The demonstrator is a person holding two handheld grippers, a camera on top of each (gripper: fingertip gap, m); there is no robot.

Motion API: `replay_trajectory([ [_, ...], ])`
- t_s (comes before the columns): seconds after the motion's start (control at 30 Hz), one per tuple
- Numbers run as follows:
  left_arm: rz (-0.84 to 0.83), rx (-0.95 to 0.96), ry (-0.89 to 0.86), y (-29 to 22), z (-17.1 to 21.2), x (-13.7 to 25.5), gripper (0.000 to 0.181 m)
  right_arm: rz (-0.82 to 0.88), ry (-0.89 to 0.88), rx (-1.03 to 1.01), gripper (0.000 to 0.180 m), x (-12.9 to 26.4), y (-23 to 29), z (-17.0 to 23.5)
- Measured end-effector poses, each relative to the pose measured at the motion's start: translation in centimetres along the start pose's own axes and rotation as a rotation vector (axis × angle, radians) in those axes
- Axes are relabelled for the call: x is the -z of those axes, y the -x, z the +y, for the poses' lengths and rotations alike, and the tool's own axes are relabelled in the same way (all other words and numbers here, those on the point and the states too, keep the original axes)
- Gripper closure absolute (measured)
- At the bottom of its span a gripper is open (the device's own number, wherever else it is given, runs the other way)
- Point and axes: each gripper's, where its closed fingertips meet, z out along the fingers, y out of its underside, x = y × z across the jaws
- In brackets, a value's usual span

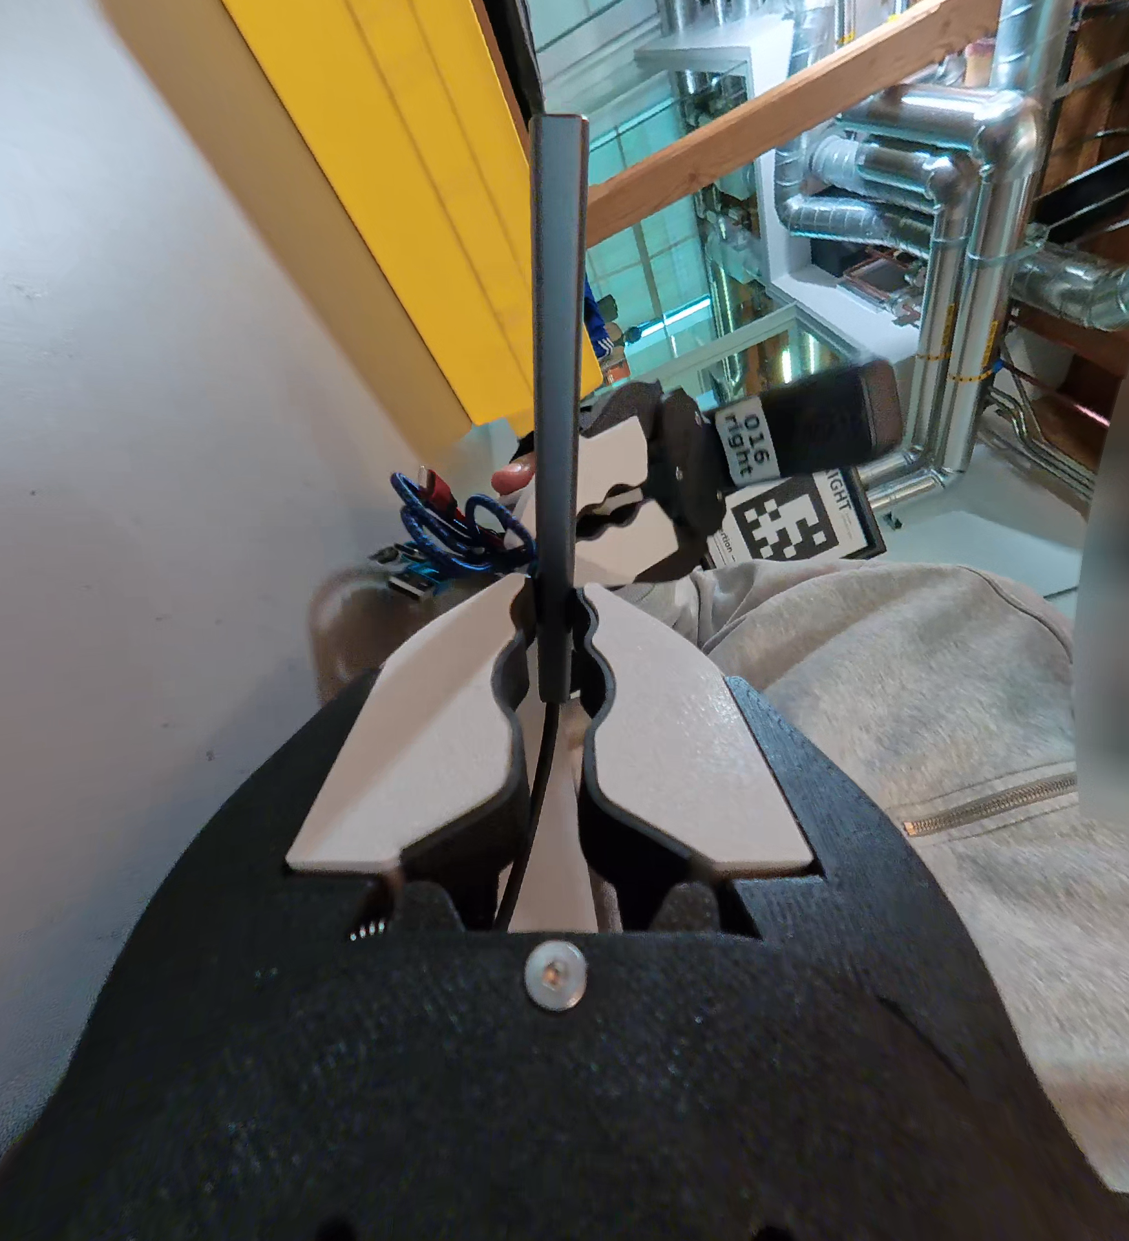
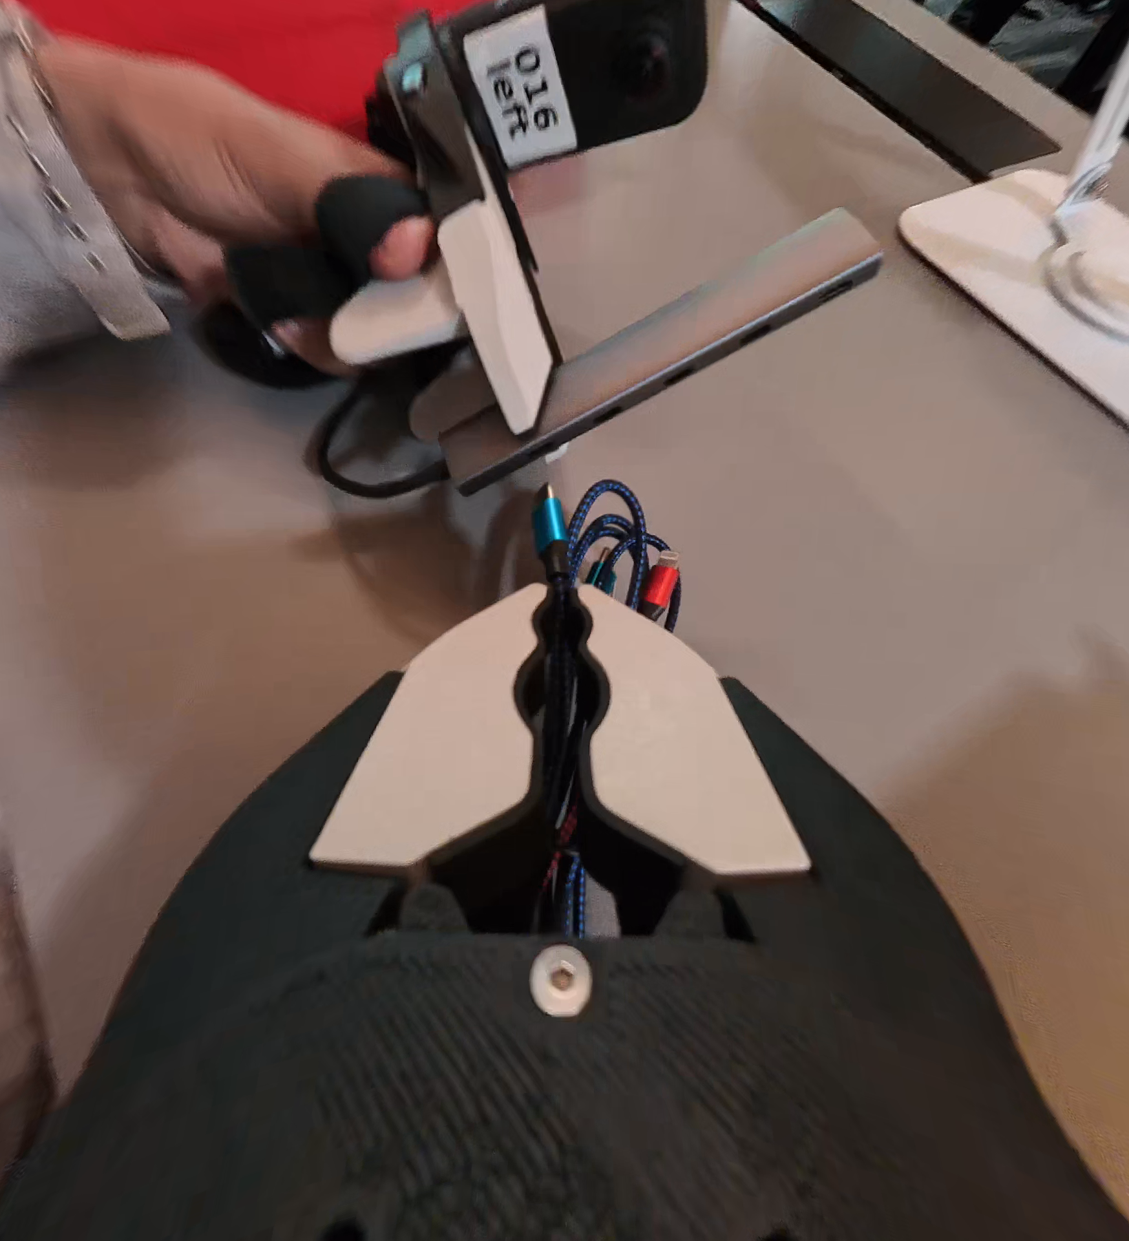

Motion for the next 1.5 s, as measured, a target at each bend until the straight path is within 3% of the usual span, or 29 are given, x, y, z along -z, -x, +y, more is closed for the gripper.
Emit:
replay_trajectory([
  [0.03, 0.0, -0.004, 0.01, 0.0, 0.1, -0.1, 0.171, -0.049, -0.032, -0.064, 0.176, 0.3, 0.3, -0.3],
  [0.17, 0.009, -0.02, 0.055, -0.2, 0.8, -0.5, 0.17, -0.205, -0.116, -0.266, 0.177, 1.0, 1.0, -1.1],
  [0.8, 0.032, -0.122, 0.138, -1.0, 2.2, -1.5, 0.17, -0.349, -0.034, -0.355, 0.177, 1.2, 2.6, 0.3],
  [1.33, -0.033, -0.156, 0.173, -0.3, 2.6, -2.0, 0.17, -0.327, -0.015, -0.306, 0.176, 0.9, 2.9, 0.8],
  [1.5, -0.026, -0.143, 0.155, -0.3, 2.3, -1.9, 0.17, -0.285, -0.038, -0.277, 0.166, 0.9, 2.3, 0.6],
])
